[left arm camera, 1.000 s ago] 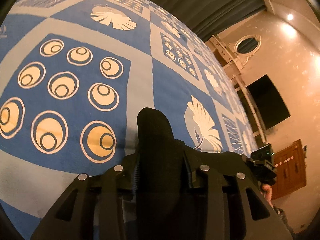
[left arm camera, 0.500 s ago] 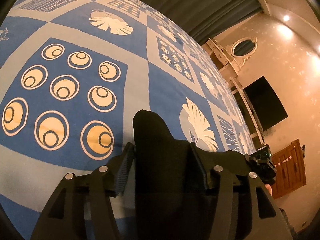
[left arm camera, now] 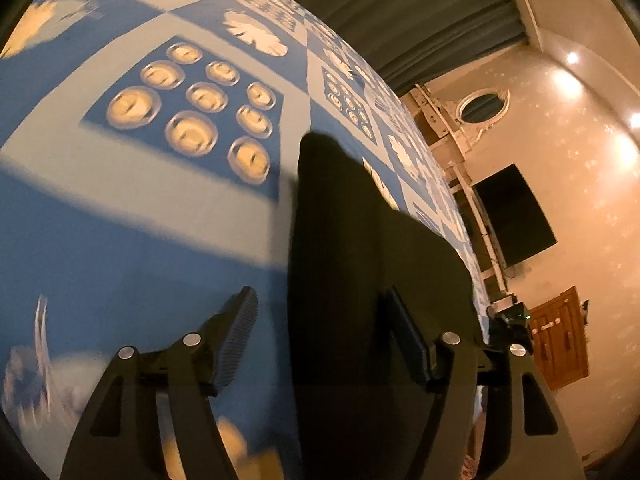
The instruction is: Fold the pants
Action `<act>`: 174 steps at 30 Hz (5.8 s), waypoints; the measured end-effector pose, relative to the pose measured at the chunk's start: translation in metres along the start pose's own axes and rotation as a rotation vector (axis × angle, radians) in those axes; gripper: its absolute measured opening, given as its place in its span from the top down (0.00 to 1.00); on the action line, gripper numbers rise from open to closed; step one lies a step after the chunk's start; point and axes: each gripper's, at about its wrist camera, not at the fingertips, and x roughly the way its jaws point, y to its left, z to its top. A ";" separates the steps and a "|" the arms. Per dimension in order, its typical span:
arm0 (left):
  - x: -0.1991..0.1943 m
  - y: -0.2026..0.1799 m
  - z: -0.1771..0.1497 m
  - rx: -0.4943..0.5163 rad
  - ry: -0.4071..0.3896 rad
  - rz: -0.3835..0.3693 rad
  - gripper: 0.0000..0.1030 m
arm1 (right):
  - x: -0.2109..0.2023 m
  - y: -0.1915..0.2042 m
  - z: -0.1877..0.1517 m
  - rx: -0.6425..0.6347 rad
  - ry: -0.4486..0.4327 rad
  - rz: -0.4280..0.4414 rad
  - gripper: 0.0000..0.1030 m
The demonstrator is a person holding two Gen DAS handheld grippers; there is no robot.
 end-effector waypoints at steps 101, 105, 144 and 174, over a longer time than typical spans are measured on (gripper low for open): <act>-0.037 -0.140 -0.174 0.362 -0.174 0.710 0.16 | -0.023 0.107 -0.201 -0.621 -0.105 -0.727 0.20; -0.036 -0.142 -0.174 0.367 -0.177 0.711 0.16 | -0.023 0.106 -0.202 -0.614 -0.102 -0.723 0.20; -0.043 -0.155 -0.175 0.357 -0.223 0.631 0.16 | -0.016 0.099 -0.204 -0.616 -0.059 -0.720 0.20; -0.048 -0.175 -0.174 0.420 -0.256 0.668 0.15 | -0.017 0.095 -0.201 -0.599 -0.033 -0.711 0.20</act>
